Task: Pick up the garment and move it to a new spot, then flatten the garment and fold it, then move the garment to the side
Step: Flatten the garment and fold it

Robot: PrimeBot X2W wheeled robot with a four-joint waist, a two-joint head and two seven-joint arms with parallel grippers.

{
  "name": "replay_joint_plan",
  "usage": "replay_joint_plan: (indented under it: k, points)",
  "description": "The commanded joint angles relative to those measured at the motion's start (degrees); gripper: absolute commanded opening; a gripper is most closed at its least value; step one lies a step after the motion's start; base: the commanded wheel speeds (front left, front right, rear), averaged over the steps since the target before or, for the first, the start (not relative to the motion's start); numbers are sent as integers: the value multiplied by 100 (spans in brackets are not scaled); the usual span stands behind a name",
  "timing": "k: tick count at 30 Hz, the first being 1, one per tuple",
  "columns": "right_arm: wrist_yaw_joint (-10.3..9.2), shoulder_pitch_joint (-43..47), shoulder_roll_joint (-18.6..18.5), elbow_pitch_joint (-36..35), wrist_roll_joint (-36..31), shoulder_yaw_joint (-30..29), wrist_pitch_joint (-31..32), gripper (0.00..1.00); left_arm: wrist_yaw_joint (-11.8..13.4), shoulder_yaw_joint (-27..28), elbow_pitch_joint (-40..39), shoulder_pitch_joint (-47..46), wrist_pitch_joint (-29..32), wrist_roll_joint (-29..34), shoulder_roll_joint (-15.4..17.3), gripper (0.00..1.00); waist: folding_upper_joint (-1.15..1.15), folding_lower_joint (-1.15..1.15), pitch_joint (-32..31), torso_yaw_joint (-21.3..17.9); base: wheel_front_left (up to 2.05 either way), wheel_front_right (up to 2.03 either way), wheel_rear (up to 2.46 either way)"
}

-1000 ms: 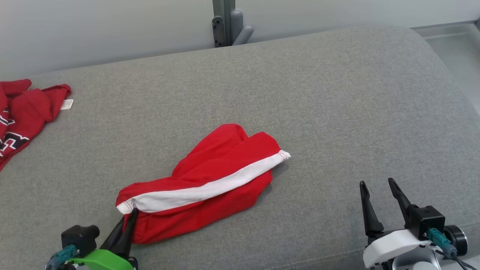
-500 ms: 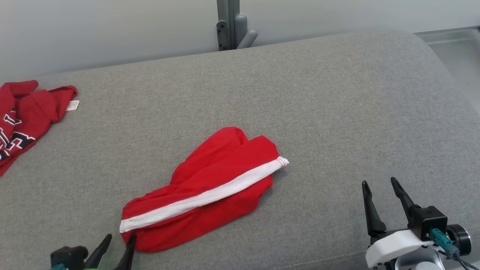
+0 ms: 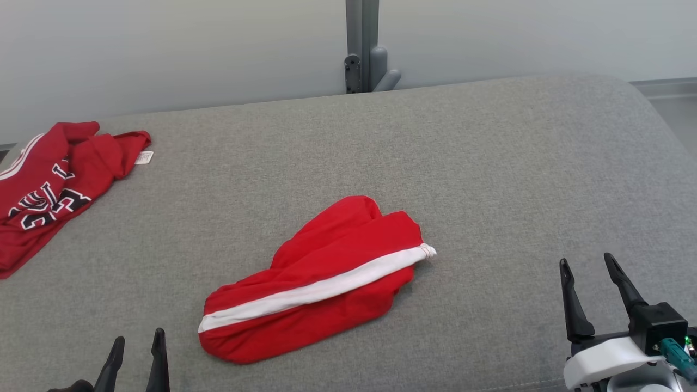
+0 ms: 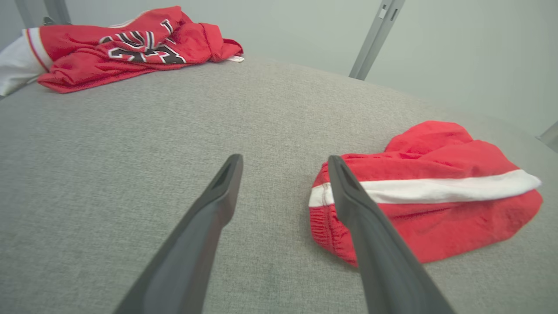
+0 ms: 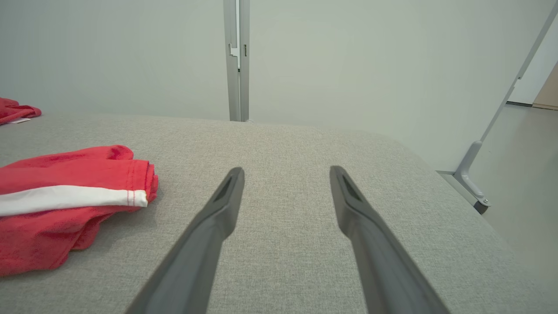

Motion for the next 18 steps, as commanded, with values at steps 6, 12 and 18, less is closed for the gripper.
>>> replay_joint_plan:
  k: [6, 12, 18]
  points:
    - [-8, 182, -83, -94, -89, -65, -18, 100, -75, 592, -602, 394, -2, 862, -626, 100, 0, 0, -171, 135, 0, 0, 0]
    - [-8, 296, -34, 18, -197, -64, -18, 100, -338, 900, -722, 579, -2, 1470, -1050, 100, 0, 0, -261, 119, 0, 0, 0]
    - [-8, 312, 32, 210, -248, 75, -18, 100, -426, 857, -655, 429, -2, 1683, -1153, 100, 0, 0, -290, 113, 0, 0, 0]
